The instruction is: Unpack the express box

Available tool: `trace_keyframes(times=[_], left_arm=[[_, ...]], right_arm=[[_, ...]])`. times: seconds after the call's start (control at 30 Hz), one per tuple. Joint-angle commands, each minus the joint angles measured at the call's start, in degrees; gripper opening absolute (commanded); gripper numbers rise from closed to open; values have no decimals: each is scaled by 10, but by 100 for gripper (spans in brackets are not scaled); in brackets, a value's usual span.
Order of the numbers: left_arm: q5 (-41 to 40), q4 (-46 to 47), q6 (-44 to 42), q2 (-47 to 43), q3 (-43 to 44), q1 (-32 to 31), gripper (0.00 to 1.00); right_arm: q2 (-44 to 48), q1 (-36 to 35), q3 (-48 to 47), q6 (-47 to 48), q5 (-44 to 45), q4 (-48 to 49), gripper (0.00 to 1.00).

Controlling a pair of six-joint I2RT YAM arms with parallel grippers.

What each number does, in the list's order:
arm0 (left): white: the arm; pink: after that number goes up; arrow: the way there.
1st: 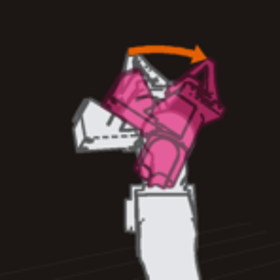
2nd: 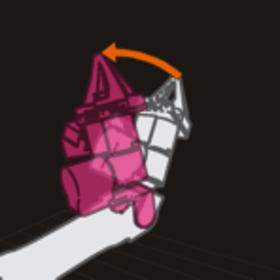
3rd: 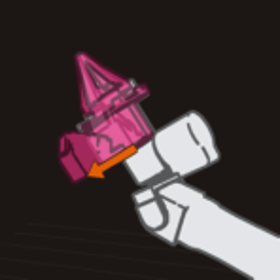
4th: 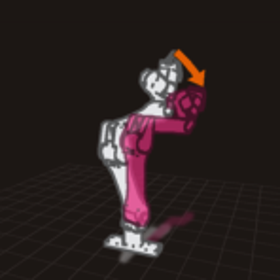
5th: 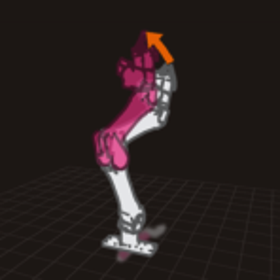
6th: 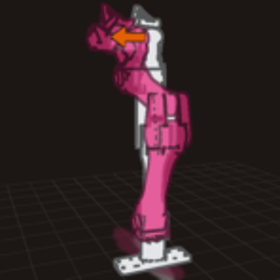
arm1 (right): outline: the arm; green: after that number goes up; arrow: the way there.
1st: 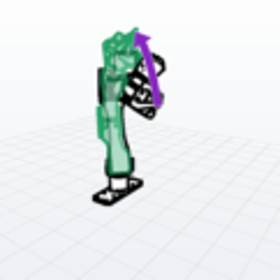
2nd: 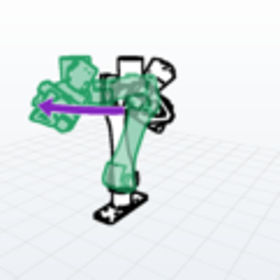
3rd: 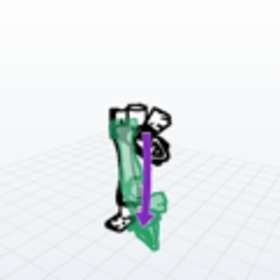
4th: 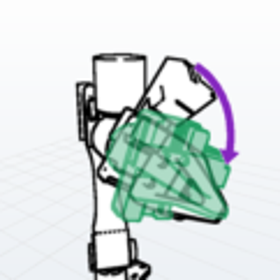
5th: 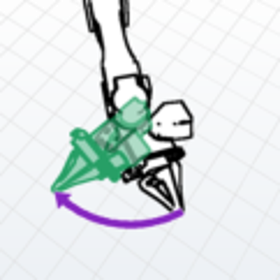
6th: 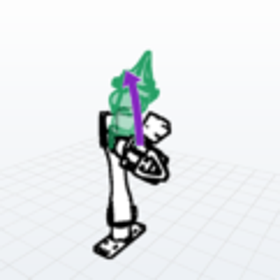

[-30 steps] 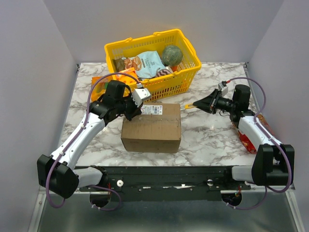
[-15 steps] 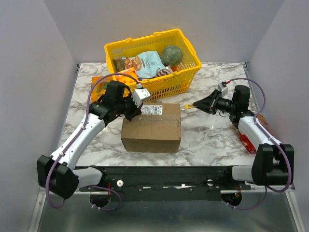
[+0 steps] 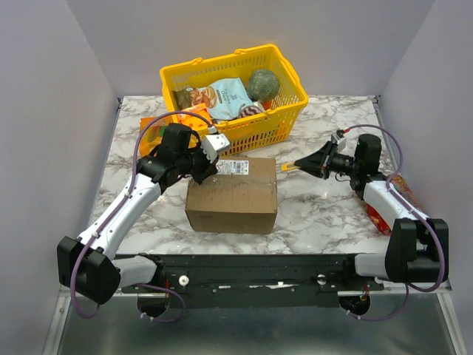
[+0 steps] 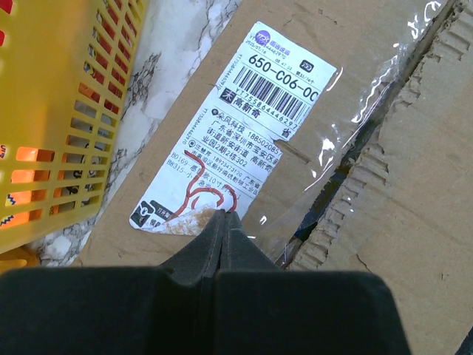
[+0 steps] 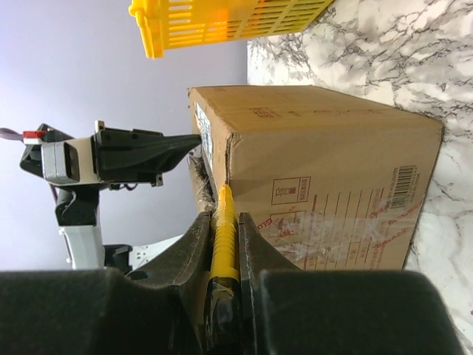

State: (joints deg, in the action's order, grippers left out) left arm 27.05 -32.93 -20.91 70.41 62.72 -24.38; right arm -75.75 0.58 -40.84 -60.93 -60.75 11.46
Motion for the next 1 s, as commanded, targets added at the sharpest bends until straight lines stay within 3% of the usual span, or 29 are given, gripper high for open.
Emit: trace_keyframes(times=[0.0,0.2,0.37,0.53,0.7,0.73,0.83,0.93,0.97], left_arm=[[-2,-21,14,22,-30,-10,0],[-9,-16,20,18,-40,-22,0],[-13,-6,25,17,-50,-27,0],[-14,7,34,17,-54,-31,0],[-41,-28,42,8,50,-32,0],[-39,-44,38,5,105,-33,0],[-26,-85,5,-21,158,-61,0],[-12,-87,-90,-88,126,-113,9],[-7,-73,-105,-111,77,-145,12]], right_arm=[[0,-5,4,-28,-24,-28,0],[24,-5,19,-66,-29,-86,0],[49,-5,23,-40,-20,-160,0],[67,-5,14,-18,-9,-173,1],[53,-5,-12,29,6,-176,0],[46,-4,-19,35,6,-177,1],[31,-5,-42,48,8,-181,1],[11,-5,-56,58,10,-182,0],[9,-5,-60,61,12,-182,0]])
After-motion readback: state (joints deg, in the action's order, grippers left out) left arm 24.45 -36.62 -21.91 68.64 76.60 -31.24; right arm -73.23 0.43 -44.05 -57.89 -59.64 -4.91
